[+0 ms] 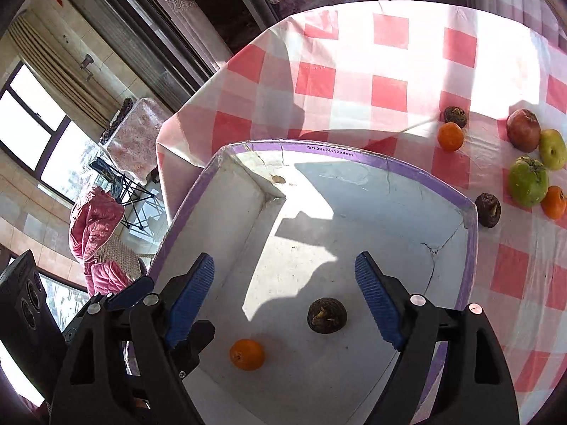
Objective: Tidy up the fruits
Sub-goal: 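Open the left tool to drop the orange while the right tool drops the brown fruit, then grasp a green tomato with the right tool while the left tool grasps a tangerine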
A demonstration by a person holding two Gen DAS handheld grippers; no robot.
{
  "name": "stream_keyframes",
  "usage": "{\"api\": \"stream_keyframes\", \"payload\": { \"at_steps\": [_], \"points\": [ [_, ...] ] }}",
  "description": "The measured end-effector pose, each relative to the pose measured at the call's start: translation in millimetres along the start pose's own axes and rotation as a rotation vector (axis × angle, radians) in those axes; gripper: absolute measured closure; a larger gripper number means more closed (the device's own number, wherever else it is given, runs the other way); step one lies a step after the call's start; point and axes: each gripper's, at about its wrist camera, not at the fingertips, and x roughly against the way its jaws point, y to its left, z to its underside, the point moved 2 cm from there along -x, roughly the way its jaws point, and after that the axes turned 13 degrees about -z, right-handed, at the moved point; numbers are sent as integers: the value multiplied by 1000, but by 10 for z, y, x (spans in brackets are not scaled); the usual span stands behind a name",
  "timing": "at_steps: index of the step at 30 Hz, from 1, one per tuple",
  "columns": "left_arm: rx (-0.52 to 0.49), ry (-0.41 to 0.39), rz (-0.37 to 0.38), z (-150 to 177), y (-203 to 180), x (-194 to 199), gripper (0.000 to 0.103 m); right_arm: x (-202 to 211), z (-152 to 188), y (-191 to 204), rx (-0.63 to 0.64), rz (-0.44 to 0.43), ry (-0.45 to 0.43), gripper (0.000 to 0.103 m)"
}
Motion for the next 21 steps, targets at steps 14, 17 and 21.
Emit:
{"api": "stream_keyframes", "payload": {
  "at_steps": [14, 17, 21],
  "points": [
    [21, -268, 36, -469, -1393, 545, 2, 837, 82, -1515, -127, 219, -302, 18],
    [-80, -246, 75, -447, -1920, 563, 2, 907, 311, -2096, -181, 330, -234, 18],
    [-236, -202, 135, -253, -2607, 448, 2, 1039, 567, -2799, -252, 463, -172, 18]
  ]
}}
